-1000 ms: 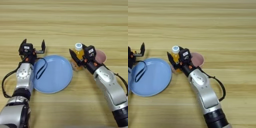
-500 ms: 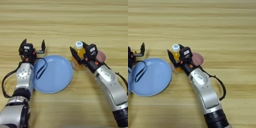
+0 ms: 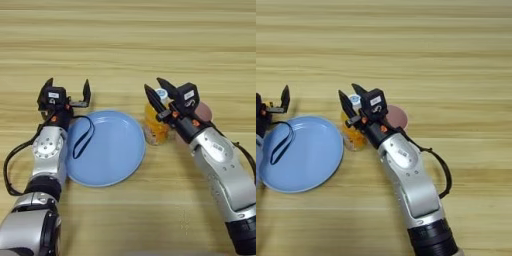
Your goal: Move the objects on the table
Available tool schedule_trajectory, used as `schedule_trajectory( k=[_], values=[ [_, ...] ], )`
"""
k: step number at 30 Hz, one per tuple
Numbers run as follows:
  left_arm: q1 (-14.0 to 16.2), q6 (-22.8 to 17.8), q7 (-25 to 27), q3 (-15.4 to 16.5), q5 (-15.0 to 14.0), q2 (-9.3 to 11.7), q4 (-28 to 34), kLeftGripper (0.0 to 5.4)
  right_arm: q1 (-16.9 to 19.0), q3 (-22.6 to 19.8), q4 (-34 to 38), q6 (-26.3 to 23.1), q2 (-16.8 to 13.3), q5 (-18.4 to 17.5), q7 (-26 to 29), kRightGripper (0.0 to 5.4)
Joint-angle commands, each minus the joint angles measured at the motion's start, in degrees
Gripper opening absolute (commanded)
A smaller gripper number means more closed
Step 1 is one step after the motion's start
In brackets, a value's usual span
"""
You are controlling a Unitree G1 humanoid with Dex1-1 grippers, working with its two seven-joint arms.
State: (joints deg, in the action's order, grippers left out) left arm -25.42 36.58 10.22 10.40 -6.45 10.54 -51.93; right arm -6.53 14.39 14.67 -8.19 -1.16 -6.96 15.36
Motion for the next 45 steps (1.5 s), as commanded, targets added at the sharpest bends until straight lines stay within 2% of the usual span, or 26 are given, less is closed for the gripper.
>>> schedule_trajectory(
  k=[1, 11, 30, 39, 45],
  values=[
    [-0.1, -0.1, -0.3, -0.2, 0.7, 0.3, -0.4, 5.4, -0.7, -0.3, 0.0, -0.1, 0.4, -0.2, -0.1, 1.64],
    [-0.2, -0.1, -0.5, -0.2, 0.7, 0.2, -0.6, 5.4, -0.9, -0.8, -1.2, 0.1, 0.3, -0.2, -0.1, 1.64],
    [-0.7, 0.2, -0.6, -0.2, 0.8, 0.1, -1.5, 5.4, -2.2, -1.3, 3.8, -1.5, 0.0, -0.6, -0.3, 1.63],
    [-0.7, 0.2, -0.6, -0.3, 0.8, 0.2, -1.6, 5.4, -5.3, -1.8, 7.5, -4.0, 0.6, -0.7, -0.9, 1.63],
    [-0.7, 0.2, -0.6, -0.3, 0.9, 0.2, -1.7, 5.4, -11.6, -4.4, 10.9, -7.9, 0.2, -1.7, -2.0, 1.63]
  ],
)
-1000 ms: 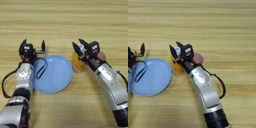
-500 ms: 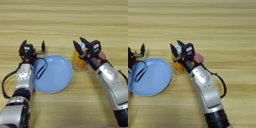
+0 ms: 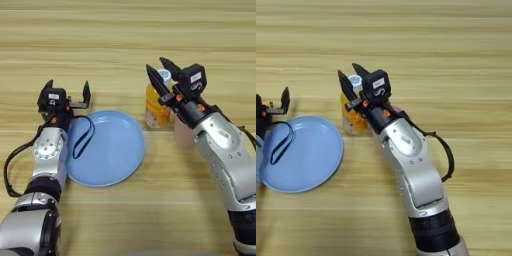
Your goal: Move the objects on the table
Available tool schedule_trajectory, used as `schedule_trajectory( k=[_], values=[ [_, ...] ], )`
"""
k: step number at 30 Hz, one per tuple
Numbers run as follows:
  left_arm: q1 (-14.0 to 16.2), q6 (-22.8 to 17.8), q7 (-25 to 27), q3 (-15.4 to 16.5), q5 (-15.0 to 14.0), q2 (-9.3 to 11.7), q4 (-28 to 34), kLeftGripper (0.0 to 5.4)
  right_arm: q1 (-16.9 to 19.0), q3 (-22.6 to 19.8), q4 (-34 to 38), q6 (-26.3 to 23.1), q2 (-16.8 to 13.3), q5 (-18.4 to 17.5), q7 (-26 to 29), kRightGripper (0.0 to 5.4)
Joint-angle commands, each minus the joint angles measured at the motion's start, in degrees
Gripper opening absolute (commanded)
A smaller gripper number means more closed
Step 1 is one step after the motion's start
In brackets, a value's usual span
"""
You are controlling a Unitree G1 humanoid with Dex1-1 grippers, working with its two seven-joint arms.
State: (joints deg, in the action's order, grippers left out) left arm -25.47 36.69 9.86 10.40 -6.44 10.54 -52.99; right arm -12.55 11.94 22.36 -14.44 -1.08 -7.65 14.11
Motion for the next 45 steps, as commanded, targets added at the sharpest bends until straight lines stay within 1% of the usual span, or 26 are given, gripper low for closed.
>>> schedule_trajectory(
  k=[1, 4, 7, 9, 12, 14, 16, 19, 20, 23, 28, 34, 38, 45],
  values=[
    [-0.7, 0.2, -0.3, -0.3, 0.9, 0.2, -0.7, 5.4, -6.6, -2.4, 3.5, -2.3, 0.1, -1.1, -0.8, 1.63],
    [-0.7, 0.2, -0.3, -0.3, 0.9, 0.2, -0.8, 5.4, -10.2, -4.2, 3.7, -4.0, -0.5, -1.8, -0.9, 1.63],
    [-0.8, 0.2, -0.3, -0.3, 0.9, 0.2, -0.9, 5.4, -14.3, -7.0, 3.4, -5.2, -1.6, -2.6, -1.3, 1.63],
    [-0.9, 0.3, -0.3, -0.3, 0.9, 0.2, -1.0, 5.4, -17.6, -9.4, 1.9, -5.6, -2.9, -3.1, -1.4, 1.63],
    [-0.9, 0.4, -0.3, -0.3, 0.9, 0.2, -1.2, 5.4, -22.5, -14.1, -2.8, -4.5, -5.8, -3.6, -1.6, 1.63],
    [-0.9, 0.5, -0.4, -0.3, 0.9, 0.1, -1.2, 5.4, -24.0, -16.9, -6.1, -3.2, -7.8, -3.9, -1.4, 1.63],
    [-0.9, 0.5, -0.4, -0.3, 0.9, 0.1, -1.2, 5.4, -24.3, -19.1, -8.3, -2.0, -9.7, -3.8, -1.2, 1.63],
    [-0.9, 0.5, -0.4, -0.3, 0.9, 0.1, -1.3, 5.4, -23.3, -21.7, -11.0, -0.1, -12.3, -3.5, -0.8, 1.63],
    [-0.9, 0.5, -0.3, -0.3, 0.8, 0.1, -1.3, 5.4, -22.4, -22.5, -11.7, 0.5, -13.1, -3.3, -0.8, 1.63],
    [-1.0, 0.5, -0.2, -0.2, 0.8, 0.2, -1.4, 5.4, -18.1, -24.2, -13.5, 2.5, -14.4, -3.0, -0.7, 1.63],
    [-1.0, 0.5, -0.1, -0.1, 0.7, 0.3, -1.5, 5.4, -11.6, -23.7, -17.2, 5.4, -13.7, -2.5, -0.7, 1.62],
    [-1.1, 0.5, 0.0, 0.0, 0.6, 0.3, -1.6, 5.4, -5.5, -22.1, -22.2, 9.6, -12.3, -1.7, -0.7, 1.62],
    [-1.3, 0.5, 0.1, 0.0, 0.5, 0.4, -2.0, 5.4, -3.3, -22.0, -24.8, 12.0, -11.8, -1.6, -0.8, 1.62],
    [-1.6, 0.6, 0.1, 0.2, 0.5, 0.5, -2.6, 5.4, -2.3, -21.8, -27.1, 14.2, -11.8, -1.6, -1.0, 1.62]
  ],
)
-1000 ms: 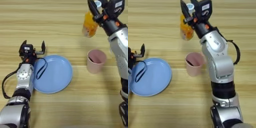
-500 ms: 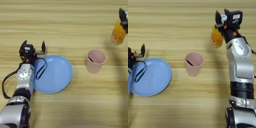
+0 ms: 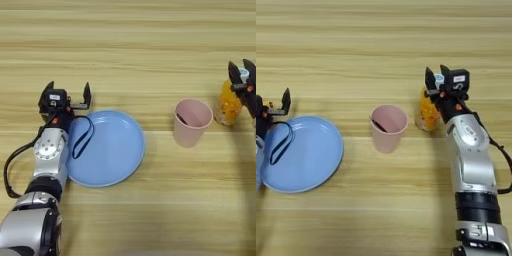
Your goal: Move the objects on the table
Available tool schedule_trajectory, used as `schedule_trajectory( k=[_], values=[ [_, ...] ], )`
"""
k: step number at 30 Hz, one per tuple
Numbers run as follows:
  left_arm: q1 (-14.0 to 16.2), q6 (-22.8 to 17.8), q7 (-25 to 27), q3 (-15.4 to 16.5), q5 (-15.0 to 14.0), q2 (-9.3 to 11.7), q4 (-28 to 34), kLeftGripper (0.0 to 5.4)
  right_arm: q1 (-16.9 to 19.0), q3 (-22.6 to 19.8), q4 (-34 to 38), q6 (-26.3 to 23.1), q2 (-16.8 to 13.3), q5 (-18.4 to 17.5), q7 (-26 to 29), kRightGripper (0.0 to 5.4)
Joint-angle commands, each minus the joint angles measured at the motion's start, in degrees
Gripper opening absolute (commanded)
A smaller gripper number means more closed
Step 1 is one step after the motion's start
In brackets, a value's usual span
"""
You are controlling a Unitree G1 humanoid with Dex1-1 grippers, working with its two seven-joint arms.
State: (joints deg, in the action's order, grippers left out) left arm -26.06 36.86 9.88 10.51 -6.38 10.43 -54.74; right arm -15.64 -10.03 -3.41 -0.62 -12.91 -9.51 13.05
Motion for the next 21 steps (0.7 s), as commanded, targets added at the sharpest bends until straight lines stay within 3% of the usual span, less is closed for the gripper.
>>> schedule_trajectory(
  k=[1, 3, 4, 21],
  values=[
    [-1.0, 0.5, 0.1, 0.1, 0.4, 0.6, -0.9, 5.4, 0.8, 0.2, -1.4, 0.5, 0.1, 0.2, 0.0, 1.62],
    [-1.1, 0.5, 0.1, 0.1, 0.4, 0.6, -1.0, 5.4, 0.9, 0.3, -1.2, 0.7, 0.1, 0.0, 0.0, 1.62],
    [-1.1, 0.5, 0.1, 0.1, 0.4, 0.6, -1.0, 5.4, 1.0, 0.4, -1.0, 0.8, 0.2, -0.1, 0.0, 1.91],
    [-1.3, 0.7, 0.3, 0.1, 0.5, 0.7, -1.5, 5.4, 0.9, 0.0, 3.0, 2.3, 0.5, -0.9, -1.0, 3.72]
  ],
)
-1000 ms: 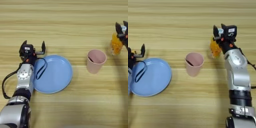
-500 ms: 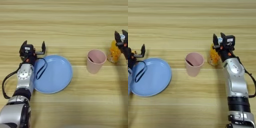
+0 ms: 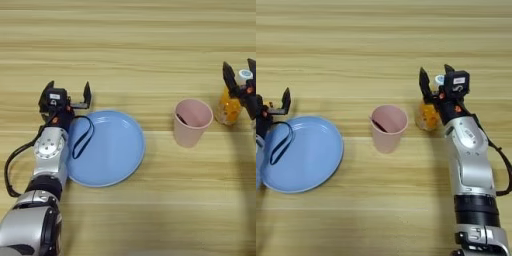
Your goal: Move the objects on the table
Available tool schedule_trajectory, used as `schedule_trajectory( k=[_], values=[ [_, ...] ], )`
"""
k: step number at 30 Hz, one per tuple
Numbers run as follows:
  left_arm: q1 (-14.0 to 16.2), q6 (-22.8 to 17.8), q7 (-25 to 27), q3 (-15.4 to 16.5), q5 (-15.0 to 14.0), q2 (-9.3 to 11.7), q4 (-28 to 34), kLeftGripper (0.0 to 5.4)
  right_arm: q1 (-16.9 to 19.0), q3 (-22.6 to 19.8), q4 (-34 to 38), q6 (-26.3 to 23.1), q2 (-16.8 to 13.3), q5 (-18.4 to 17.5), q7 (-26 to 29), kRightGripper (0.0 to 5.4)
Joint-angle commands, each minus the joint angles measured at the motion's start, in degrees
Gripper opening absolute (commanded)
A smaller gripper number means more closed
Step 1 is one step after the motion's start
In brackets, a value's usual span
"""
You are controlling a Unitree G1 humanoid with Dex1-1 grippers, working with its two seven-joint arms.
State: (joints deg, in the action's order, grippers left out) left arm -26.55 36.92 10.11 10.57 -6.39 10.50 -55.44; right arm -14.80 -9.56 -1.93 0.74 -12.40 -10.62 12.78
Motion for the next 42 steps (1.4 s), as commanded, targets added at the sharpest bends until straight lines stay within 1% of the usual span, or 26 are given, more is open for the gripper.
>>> schedule_trajectory(
  k=[1, 7, 9, 10, 12, 15, 19, 24, 28, 30, 33, 35, 36, 39, 42],
  values=[
    [-0.8, 0.7, 0.0, 0.1, 0.5, 0.6, -0.8, 5.4, 0.1, -0.6, 1.8, 1.1, 0.0, 0.0, -0.7, 3.78],
    [-0.9, 0.8, 0.1, 0.1, 0.4, 0.7, -0.9, 5.4, 0.2, -1.3, 4.9, 1.8, 0.2, -0.9, -1.7, 4.41],
    [-0.9, 0.8, 0.2, 0.1, 0.4, 0.7, -1.0, 5.4, 0.1, -2.5, 5.7, 2.4, 0.2, -0.7, -3.1, 4.69],
    [-0.9, 0.9, 0.3, 0.1, 0.4, 0.7, -1.0, 5.4, 0.0, -3.2, 6.0, 2.9, 0.1, -0.4, -4.0, 4.69],
    [-0.9, 1.1, 0.4, 0.1, 0.4, 0.7, -1.0, 5.4, -0.3, -5.3, 5.8, 3.6, -0.1, -0.1, -6.1, 4.91],
    [-0.9, 1.5, 0.8, 0.1, 0.2, 0.7, -0.8, 5.4, -1.5, -9.7, 2.8, 5.5, -0.7, 0.3, -10.7, 5.35],
    [-0.7, 2.6, 2.4, 0.2, -0.5, 0.8, 0.2, 5.4, -2.9, -14.0, -2.3, 8.2, -1.4, 1.6, -16.4, 5.39],
    [-0.6, 3.4, 4.5, 0.8, -1.6, 1.2, 1.1, 5.4, -4.3, -15.6, -8.1, 11.1, -1.9, 1.9, -18.9, 5.39],
    [0.8, 4.4, 8.9, 0.1, -2.6, 1.0, 4.1, 5.4, -6.6, -17.6, -18.1, 14.3, -3.7, 3.2, -22.5, 5.39],
    [1.6, 4.5, 10.9, -0.5, -3.2, 0.6, 6.1, 5.4, -7.9, -17.9, -23.9, 16.1, -4.9, 4.7, -24.6, 5.39],
    [3.3, 3.8, 13.9, -1.6, -4.2, -0.1, 9.8, 5.4, -10.3, -17.2, -34.4, 19.1, -7.2, 7.1, -27.2, 5.39],
    [4.8, 3.4, 16.1, -3.0, -4.1, -0.5, 12.3, 5.4, -11.8, -16.5, -39.9, 20.3, -7.9, 7.9, -28.2, 5.39],
    [6.1, 3.1, 17.8, -4.2, -3.8, -0.6, 14.0, 5.4, -12.5, -16.2, -42.8, 21.1, -8.0, 8.1, -28.6, 5.39],
    [9.6, 2.4, 22.6, -7.4, -3.9, -0.3, 18.7, 5.4, -14.0, -15.5, -47.6, 23.1, -7.7, 8.0, -28.9, 5.39],
    [12.8, 0.9, 27.7, -9.9, -5.5, 0.7, 23.5, 5.4, -14.7, -14.9, -49.5, 24.6, -7.9, 8.0, -29.4, 5.39]
  ],
)
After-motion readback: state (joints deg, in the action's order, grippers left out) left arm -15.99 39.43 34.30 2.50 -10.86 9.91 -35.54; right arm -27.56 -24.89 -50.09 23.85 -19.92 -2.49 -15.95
